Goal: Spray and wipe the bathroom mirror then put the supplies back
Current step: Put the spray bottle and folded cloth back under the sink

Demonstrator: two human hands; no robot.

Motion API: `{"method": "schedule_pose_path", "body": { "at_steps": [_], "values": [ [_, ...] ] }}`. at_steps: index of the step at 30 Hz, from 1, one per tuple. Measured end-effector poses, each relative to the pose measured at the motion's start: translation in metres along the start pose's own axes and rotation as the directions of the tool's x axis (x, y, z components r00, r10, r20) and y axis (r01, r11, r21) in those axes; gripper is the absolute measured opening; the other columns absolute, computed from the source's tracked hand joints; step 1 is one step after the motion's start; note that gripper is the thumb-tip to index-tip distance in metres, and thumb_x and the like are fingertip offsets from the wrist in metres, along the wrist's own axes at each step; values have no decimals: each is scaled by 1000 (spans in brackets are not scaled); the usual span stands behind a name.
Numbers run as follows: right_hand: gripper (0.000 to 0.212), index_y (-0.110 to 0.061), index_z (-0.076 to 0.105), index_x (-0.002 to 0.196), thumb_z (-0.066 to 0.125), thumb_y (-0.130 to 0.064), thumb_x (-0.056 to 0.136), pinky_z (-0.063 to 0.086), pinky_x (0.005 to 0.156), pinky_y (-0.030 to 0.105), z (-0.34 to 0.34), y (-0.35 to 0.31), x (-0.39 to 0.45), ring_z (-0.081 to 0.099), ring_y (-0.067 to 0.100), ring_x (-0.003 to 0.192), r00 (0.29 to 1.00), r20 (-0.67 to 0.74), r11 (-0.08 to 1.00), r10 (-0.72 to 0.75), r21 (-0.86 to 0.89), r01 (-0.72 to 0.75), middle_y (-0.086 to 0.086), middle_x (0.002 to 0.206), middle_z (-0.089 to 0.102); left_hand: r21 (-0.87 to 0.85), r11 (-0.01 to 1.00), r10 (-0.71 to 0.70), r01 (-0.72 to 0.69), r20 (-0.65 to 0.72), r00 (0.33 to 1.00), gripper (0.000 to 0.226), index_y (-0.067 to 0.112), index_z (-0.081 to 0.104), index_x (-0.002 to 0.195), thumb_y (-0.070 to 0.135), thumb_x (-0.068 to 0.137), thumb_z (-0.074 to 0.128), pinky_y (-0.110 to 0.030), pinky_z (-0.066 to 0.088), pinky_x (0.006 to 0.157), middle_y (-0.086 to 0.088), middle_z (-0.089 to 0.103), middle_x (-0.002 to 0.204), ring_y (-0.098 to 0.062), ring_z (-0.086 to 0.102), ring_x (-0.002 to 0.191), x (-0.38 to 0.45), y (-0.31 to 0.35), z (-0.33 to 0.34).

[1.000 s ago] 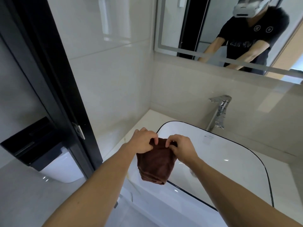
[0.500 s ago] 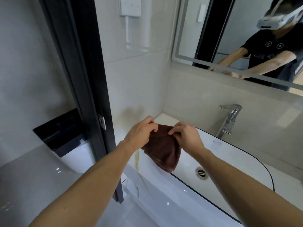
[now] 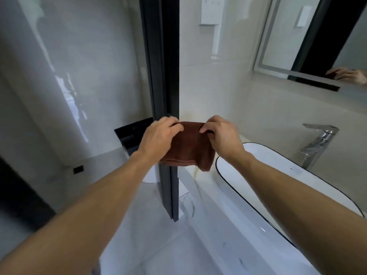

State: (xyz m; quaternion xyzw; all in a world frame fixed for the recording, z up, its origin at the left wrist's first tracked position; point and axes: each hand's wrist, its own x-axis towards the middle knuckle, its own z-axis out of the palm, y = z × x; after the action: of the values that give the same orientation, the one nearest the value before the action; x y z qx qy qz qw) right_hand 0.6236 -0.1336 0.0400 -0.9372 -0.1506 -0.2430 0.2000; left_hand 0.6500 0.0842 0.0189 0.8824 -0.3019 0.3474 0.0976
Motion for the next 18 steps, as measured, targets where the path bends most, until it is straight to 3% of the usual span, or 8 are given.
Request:
{"method": "schedule_pose_path", "body": {
  "at_steps": [4, 9, 18],
  "values": [
    [35, -18, 78, 96, 54, 6, 85, 46, 74, 26, 16, -34, -20, 65, 26, 93, 996, 39, 997, -75, 38, 74, 4, 109, 66, 60, 994, -89, 86, 40, 995, 41, 13, 73, 104, -15, 74, 64, -38, 54, 66, -6, 68, 109, -30, 64, 93, -48, -3, -25],
    [34, -18, 77, 93, 53, 6, 85, 49, 72, 30, 48, -58, -38, 63, 25, 94, 997, 14, 995, -79, 58, 78, 2, 108, 66, 100, 984, -153, 145, 77, 985, 44, 16, 72, 106, -13, 73, 70, -37, 55, 65, -4, 66, 111, -28, 64, 94, -90, -9, -34],
    [24, -11, 75, 101, 56, -2, 90, 38, 76, 26, 134, -60, -90, 61, 30, 98, 999, 14, 997, -33, 65, 32, 9, 111, 65, 151, 975, -179, 163, 97, 979, 35, 14, 69, 105, -8, 77, 64, -41, 53, 67, -8, 64, 107, -31, 62, 91, -160, -18, 24]
  ]
}}
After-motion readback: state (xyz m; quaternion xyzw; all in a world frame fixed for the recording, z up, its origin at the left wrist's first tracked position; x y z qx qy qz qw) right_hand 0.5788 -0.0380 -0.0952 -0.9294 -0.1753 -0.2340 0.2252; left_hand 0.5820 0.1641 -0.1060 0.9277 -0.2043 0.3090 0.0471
